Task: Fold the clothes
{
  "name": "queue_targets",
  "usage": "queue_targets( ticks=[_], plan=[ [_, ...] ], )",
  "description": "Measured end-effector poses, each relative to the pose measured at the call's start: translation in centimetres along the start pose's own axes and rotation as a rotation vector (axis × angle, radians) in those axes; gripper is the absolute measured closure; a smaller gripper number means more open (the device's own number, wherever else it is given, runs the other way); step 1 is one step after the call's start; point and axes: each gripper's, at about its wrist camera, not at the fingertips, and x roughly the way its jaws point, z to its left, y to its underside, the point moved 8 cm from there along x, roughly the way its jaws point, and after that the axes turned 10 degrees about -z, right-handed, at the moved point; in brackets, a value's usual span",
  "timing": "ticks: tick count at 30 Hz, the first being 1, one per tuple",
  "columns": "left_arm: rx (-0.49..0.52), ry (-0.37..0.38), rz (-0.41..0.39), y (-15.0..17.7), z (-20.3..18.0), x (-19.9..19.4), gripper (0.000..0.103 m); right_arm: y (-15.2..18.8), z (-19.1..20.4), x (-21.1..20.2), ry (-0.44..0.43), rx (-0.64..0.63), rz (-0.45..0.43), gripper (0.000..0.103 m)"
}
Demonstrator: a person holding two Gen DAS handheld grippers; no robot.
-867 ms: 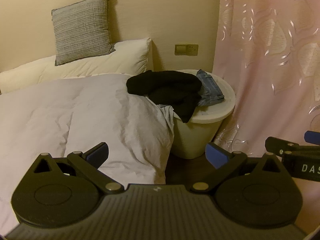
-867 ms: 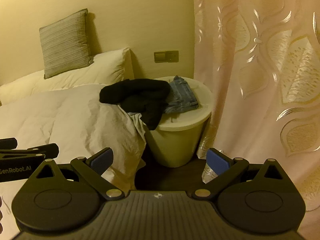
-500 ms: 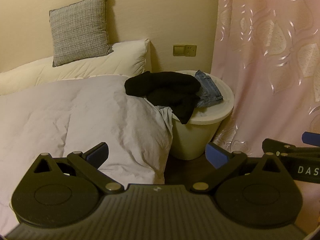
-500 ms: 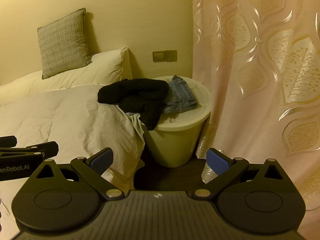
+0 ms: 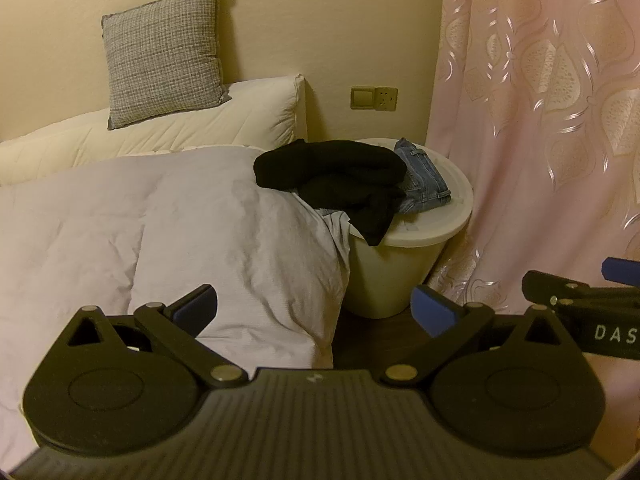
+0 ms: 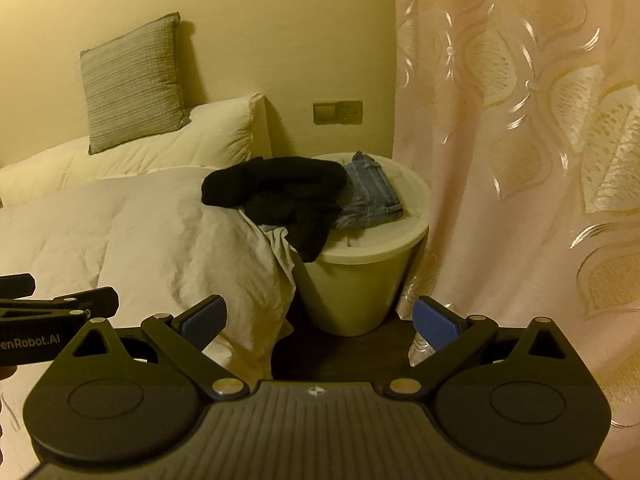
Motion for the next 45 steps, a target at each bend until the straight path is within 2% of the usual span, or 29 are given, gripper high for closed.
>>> queue_targets(
  ticks=[12, 27, 40, 45],
  plan=[
    [-0.006, -0.004, -0.009, 0.0, 0.5, 0.2, 0.001, 0.1, 0.7, 0.2, -0.010, -0.010, 0.005, 0.001],
    [-0.009, 0.045, 0.005, 0.5, 1.0, 1.2, 0.001, 0.4, 1.5, 0.2, 0.020, -0.006, 0.009, 0.001],
    [-0.010, 0.103, 0.021, 1.1, 3.6, 2.8, 0.001, -0.1, 2.4, 1.6, 0.041, 0.000, 0.022, 0.001],
    [-0.007, 0.070, -0.003, 0.3, 4.6, 4.1, 0.001, -0.8, 3.0, 3.2, 0.021, -0.006, 0.016, 0.001]
  ],
)
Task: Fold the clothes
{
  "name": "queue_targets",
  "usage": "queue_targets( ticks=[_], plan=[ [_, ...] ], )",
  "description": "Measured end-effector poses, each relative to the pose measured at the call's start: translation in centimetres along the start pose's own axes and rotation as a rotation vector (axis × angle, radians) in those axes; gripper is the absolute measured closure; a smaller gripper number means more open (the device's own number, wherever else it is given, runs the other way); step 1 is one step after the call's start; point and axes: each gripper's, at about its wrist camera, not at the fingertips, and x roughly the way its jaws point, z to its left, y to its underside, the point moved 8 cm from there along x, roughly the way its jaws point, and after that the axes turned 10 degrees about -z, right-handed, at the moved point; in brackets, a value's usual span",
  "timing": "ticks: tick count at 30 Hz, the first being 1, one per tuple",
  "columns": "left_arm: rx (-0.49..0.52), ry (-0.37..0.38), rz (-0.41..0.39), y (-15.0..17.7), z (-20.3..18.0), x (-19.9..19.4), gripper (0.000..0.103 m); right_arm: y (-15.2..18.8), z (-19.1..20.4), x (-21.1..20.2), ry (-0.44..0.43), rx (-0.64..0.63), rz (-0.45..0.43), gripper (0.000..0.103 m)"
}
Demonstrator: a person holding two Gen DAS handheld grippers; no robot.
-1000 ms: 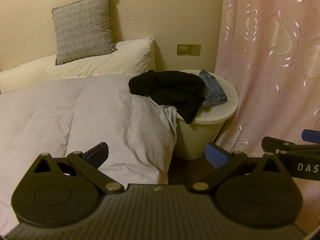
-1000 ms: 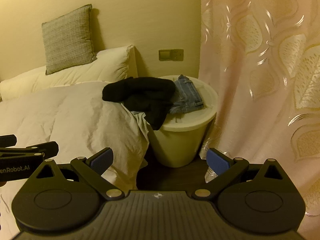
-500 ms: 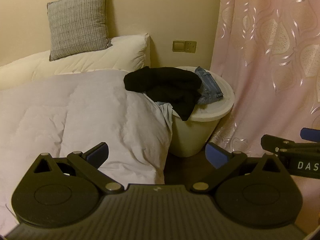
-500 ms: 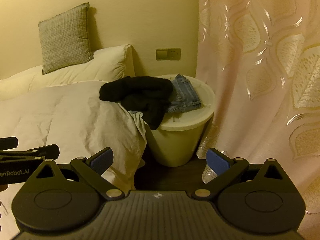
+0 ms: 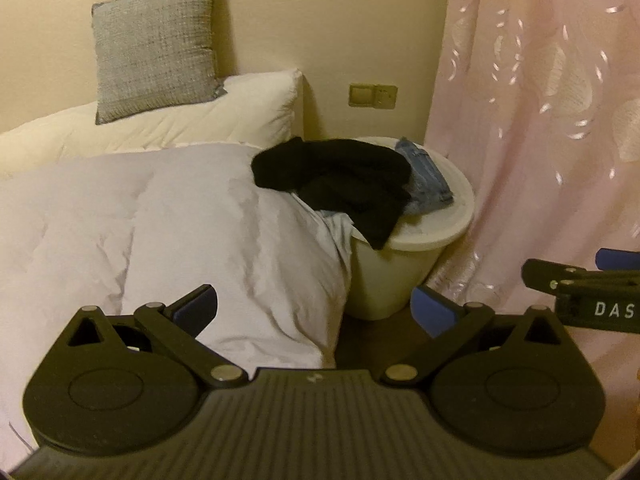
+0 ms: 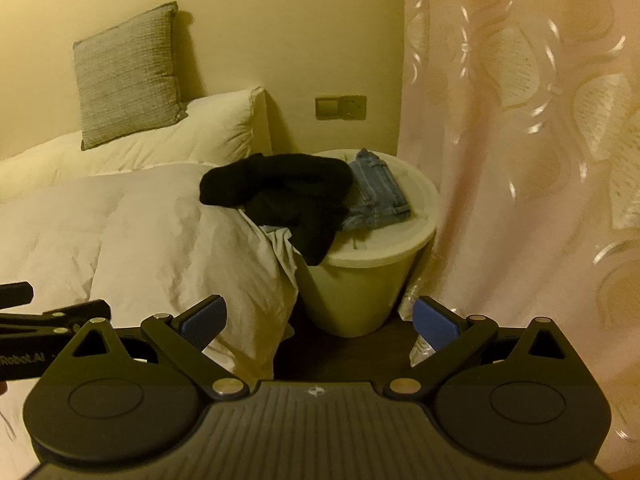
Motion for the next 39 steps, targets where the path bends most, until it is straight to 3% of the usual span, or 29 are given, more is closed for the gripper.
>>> queue_targets(
  ticks=[6, 10, 16, 20, 32, 39],
  plan=[
    [-0.003, -0.072, 0.028, -0.3, 2.4, 2.7, 0.001, -0.9, -0.5, 3.2, -0.026, 0.019, -0.010, 0.001],
    [0.048, -0.138, 0.054, 0.0, 2.9, 5.4, 0.002, -1.7, -1.2, 5.7, -0.042, 0.047, -0.018, 0.001],
    [0.015, -0.058, 0.089, -1.1, 1.1, 9.3, 0.001, -3.9, -1.9, 9.5, -0.095, 0.033, -0.064, 0.001],
    [-0.007, -0.043, 0.091, -2.6, 0.2, 12.4, 0.001, -4.8, -2.0, 13.4, -0.127, 0.018, -0.031, 0.001],
    [-0.022, -0.084, 0.187, -6.9, -1.1, 27.1, 0.001, -8.3, -4.1, 28.0, -0.186, 0.033, 0.140, 0.001],
    [0.032, -0.069, 0.176, -9.9, -2.3, 35.0, 0.001, -10.8, -5.2, 36.5, -0.206, 0.006, 0.198, 0.001]
  ],
)
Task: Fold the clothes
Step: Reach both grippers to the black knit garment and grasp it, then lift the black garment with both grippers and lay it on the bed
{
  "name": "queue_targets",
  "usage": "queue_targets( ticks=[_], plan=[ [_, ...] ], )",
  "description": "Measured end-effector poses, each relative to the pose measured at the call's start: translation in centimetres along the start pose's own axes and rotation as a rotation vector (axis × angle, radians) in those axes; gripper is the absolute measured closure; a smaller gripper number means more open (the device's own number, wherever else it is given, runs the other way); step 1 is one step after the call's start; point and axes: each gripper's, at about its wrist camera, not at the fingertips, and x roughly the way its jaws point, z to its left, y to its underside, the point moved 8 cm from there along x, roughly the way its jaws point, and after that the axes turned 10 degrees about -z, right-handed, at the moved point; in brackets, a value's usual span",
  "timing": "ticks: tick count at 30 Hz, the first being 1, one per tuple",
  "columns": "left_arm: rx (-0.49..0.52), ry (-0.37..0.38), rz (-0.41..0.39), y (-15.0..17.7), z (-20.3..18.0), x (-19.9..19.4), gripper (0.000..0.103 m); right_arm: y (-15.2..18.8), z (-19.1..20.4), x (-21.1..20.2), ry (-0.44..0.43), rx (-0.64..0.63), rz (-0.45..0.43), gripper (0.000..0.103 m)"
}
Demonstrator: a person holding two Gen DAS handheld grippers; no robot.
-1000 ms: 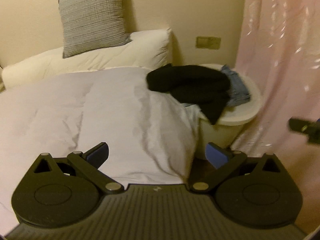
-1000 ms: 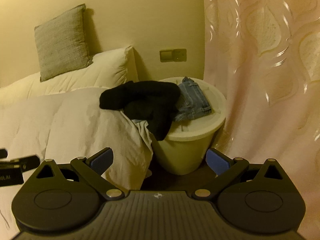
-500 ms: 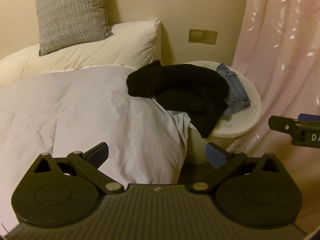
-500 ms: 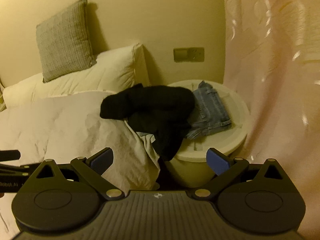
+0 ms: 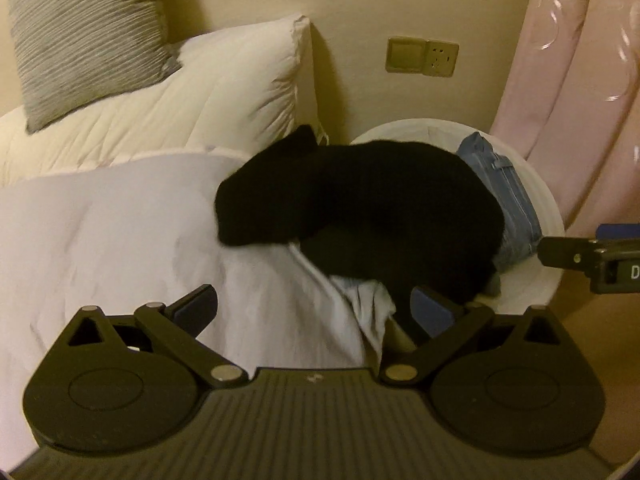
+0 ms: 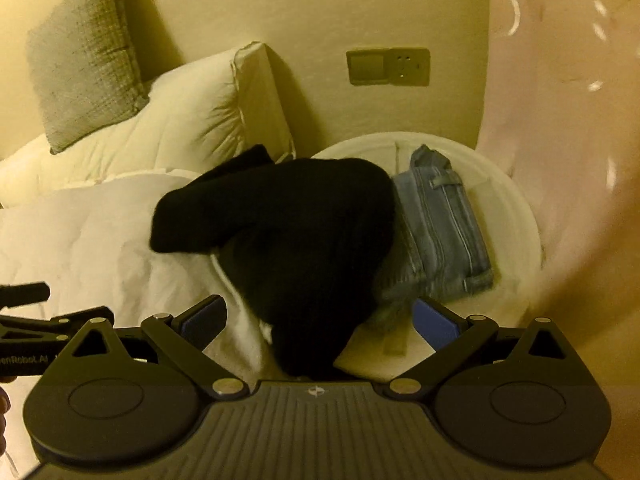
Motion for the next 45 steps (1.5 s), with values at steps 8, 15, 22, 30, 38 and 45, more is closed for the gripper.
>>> queue_targets(
  ticks=[8, 15, 22, 30, 38, 45],
  plan=[
    [0.147, 0.001, -0.029, -1.8, -1.1, 7.9, 0.002, -1.6, -1.8, 7.6, -0.009, -0.037, 0.046, 0.001],
    [0.256, -0.015, -0.044, -1.5, -0.8, 15.0, 0.009, 0.4, -3.0, 13.8, -0.007, -0.050, 0.101, 0.001],
    [0.407, 0.003, -0.072, -1.6, -0.6, 20.5, 0.008, 1.2, -3.8, 17.6, 0.009, -0.049, 0.080, 0.005],
    [0.372, 0.113, -0.085, -2.8, -0.1, 21.9, 0.080, -0.7, -3.7, 17.8, 0.000, -0.070, 0.009, 0.041],
    [0.152, 0.112, -0.165, -6.7, 2.5, 17.0, 0.096, -8.0, -1.7, 14.6, -0.072, -0.104, -0.173, 0.081],
    [0.037, 0.064, -0.351, -11.1, 6.1, 7.5, 0.097, -15.7, 3.3, 8.8, -0.202, -0.158, -0.402, 0.082]
  ],
)
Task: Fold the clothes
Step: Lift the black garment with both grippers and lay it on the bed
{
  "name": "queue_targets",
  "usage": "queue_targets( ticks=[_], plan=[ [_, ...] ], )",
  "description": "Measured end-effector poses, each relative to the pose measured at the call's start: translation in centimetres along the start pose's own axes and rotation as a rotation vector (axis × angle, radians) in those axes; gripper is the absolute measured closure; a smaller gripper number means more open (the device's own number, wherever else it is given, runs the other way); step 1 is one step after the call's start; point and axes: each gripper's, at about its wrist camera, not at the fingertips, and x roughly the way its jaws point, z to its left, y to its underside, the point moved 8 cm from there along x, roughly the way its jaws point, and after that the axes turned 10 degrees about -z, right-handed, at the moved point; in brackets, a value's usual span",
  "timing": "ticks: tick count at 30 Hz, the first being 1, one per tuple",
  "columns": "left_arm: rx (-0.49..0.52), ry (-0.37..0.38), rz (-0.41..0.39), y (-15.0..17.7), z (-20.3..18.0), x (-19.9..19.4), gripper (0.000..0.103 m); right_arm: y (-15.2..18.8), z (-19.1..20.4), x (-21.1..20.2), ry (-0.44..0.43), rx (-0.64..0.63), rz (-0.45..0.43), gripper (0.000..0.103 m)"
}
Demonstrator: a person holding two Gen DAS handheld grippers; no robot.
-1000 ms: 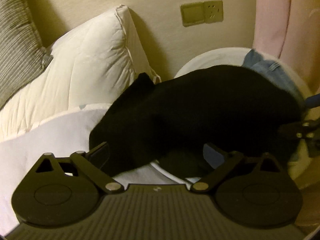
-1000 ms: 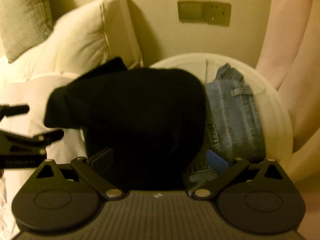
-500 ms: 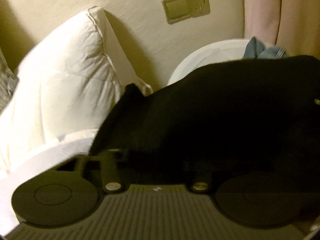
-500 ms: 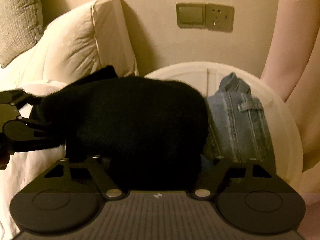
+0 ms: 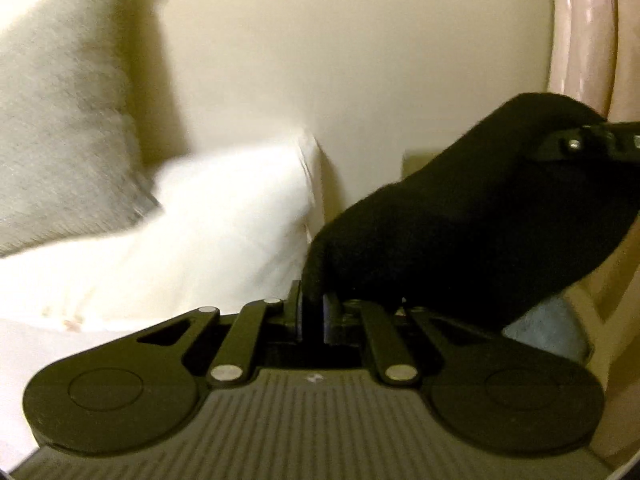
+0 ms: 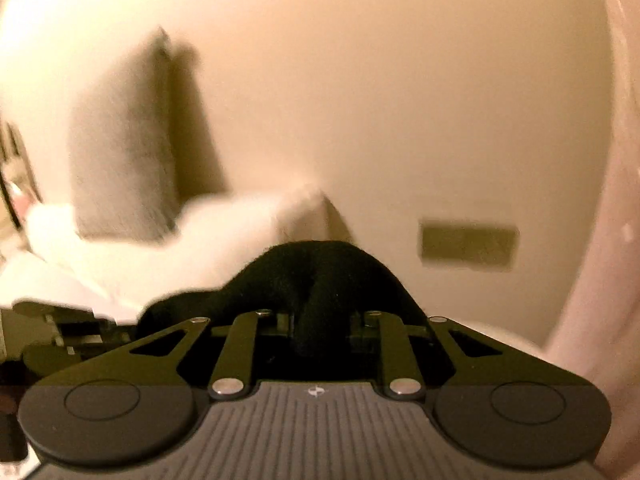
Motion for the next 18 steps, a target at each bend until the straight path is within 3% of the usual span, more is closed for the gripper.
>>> queue_targets(
  ticks=[7, 13, 18],
  plan=[
    [-0.116, -0.152, -0.205, -4.7, 5.3, -13.1, 0.097, -8.3, 7.6, -3.6, -0.210, -0.025, -0.176, 0.082],
    [-0.224, -0.367, -0.313, -3.7, 9.8, -28.2, 0.097, -12.1, 18.6, -8.9, -0.494, -0.052, -0.251, 0.082],
    [-0.263, -0.613, -0.379, -0.3, 11.8, -44.7, 0.097, -12.1, 29.4, -15.0, -0.779, -0.038, -0.237, 0.082]
  ],
)
